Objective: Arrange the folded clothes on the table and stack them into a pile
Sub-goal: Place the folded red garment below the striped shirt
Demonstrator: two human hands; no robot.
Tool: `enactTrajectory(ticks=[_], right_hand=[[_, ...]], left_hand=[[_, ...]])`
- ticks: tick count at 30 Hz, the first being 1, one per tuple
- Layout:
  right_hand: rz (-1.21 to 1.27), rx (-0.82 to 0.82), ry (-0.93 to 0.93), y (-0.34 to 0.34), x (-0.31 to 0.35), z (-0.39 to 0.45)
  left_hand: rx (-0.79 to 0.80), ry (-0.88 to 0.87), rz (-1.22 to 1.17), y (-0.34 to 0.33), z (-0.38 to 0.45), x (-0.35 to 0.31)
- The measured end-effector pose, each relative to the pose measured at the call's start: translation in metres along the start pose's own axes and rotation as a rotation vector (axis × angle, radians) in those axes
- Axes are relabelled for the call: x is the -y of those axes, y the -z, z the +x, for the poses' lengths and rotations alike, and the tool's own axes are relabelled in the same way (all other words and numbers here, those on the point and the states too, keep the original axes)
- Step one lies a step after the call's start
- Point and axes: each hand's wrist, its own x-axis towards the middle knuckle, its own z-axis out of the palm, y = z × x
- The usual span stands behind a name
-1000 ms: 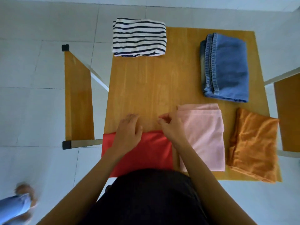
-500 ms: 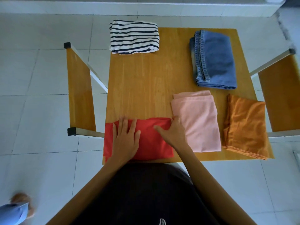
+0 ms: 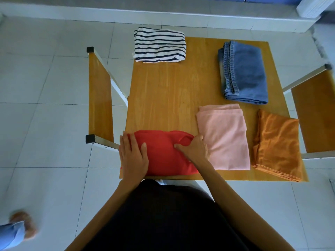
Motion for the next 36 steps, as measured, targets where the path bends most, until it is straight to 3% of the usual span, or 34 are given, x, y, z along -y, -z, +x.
enactTrajectory(ticks=[4,8,12,15,20,27,36], right_hand=[[0.268,0.027,-0.089,-0.003,-0.005,0.001],[0.517,0.035,-0.194,-0.008,-0.01,0.0],[0.676,0.162,-0.143,-0.01,-0.009,0.001],[0.682,0.153,-0.065,-0.011,-0.007,0.006],[0.69,0.154,0.012,-0.001,-0.006,0.018],[0.836,0.194,0.0,0.03,0.017,0.05],[0.856,0.228,0.021,0.09,0.099,0.142]], left_hand=[[-0.015,0.225,-0.031,0.005,0.001,0.015],[-0.044,0.28,-0.05,0.009,0.005,0.021],[0.039,0.356,-0.165,0.014,0.017,0.017],[0.133,0.432,-0.281,0.018,0.031,0.016],[0.201,0.382,-0.394,0.022,0.05,0.009],[0.08,0.252,-0.434,0.026,0.099,-0.015],[0.111,0.249,-0.427,0.049,0.222,-0.062]])
